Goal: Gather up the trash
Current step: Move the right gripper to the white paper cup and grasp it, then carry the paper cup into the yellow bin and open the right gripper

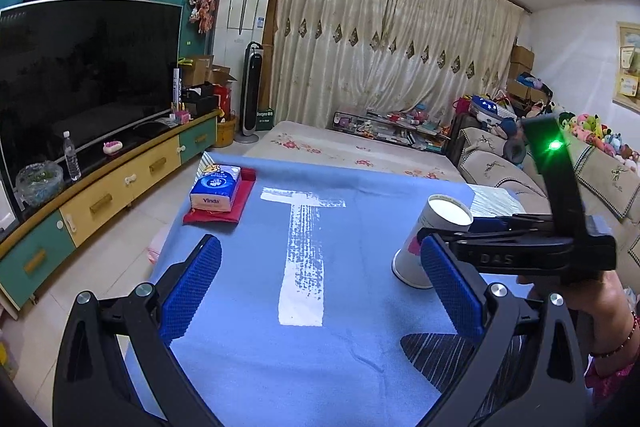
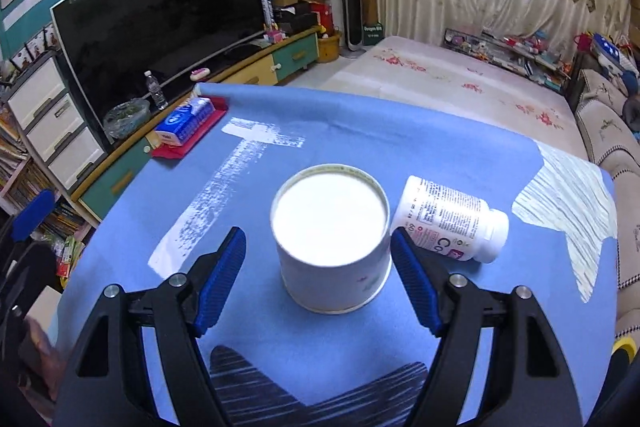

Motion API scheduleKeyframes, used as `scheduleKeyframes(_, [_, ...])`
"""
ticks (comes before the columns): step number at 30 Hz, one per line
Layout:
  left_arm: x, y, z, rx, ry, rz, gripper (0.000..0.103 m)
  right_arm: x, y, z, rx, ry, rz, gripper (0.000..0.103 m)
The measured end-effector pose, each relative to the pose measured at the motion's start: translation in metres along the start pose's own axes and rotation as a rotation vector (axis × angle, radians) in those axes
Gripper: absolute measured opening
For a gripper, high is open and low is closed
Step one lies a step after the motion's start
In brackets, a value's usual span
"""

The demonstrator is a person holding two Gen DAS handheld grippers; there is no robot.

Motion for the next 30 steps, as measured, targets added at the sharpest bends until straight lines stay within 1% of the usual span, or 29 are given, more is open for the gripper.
scheduleKeyframes(3, [0.000, 0.000, -0.003, -0.001, 0.010, 0.001, 0.098, 0.002, 0.005, -0.002, -0.002, -0.001, 0.004, 0.069])
scheduleKeyframes(4, [-0.001, 0.000, -0.005, -0.004, 0.012, 0.004, 0.098, 0.002, 0.006, -0.001, -0.008, -0.005, 0.005, 0.062])
scheduleKeyframes(5, [-0.001, 0.001, -0.005, -0.005, 0.013, 0.006, 0.098, 0.001, 0.007, -0.002, -0.014, -0.010, 0.007, 0.057])
scheduleKeyframes(7, [-0.001, 0.002, -0.007, -0.003, 0.016, 0.009, 0.098, 0.001, 0.006, -0.002, -0.011, -0.003, 0.014, 0.056])
scheduleKeyframes(10, [-0.002, 0.003, -0.006, -0.002, 0.013, 0.009, 0.098, -0.001, -0.003, 0.003, 0.018, 0.009, 0.003, 0.056])
scheduleKeyframes(15, [-0.003, 0.004, -0.006, -0.002, 0.010, 0.017, 0.098, -0.007, -0.027, 0.008, 0.027, -0.003, -0.020, 0.056])
scheduleKeyframes(21, [-0.004, 0.004, -0.008, -0.005, 0.017, 0.023, 0.098, -0.025, -0.067, -0.007, 0.033, 0.026, -0.054, 0.056])
scheduleKeyframes(26, [-0.005, 0.004, -0.009, -0.006, 0.022, 0.023, 0.098, -0.052, -0.104, -0.050, -0.008, 0.113, -0.088, 0.057])
scheduleKeyframes(28, [-0.005, 0.005, -0.009, -0.004, 0.025, 0.022, 0.098, -0.067, -0.118, -0.077, -0.034, 0.165, -0.100, 0.057])
scheduleKeyframes(30, [-0.005, 0.005, -0.008, -0.004, 0.024, 0.024, 0.098, -0.080, -0.131, -0.107, -0.080, 0.220, -0.114, 0.057])
Point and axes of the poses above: each gripper's, at about its wrist camera, not at the fingertips, and y roughly the way its jaws point, z to its left, x to its top, the point moved 8 cm from there along y, roughly the way its jaws point, and after that the axes turned 8 degrees about y, right-handed, at the moved point
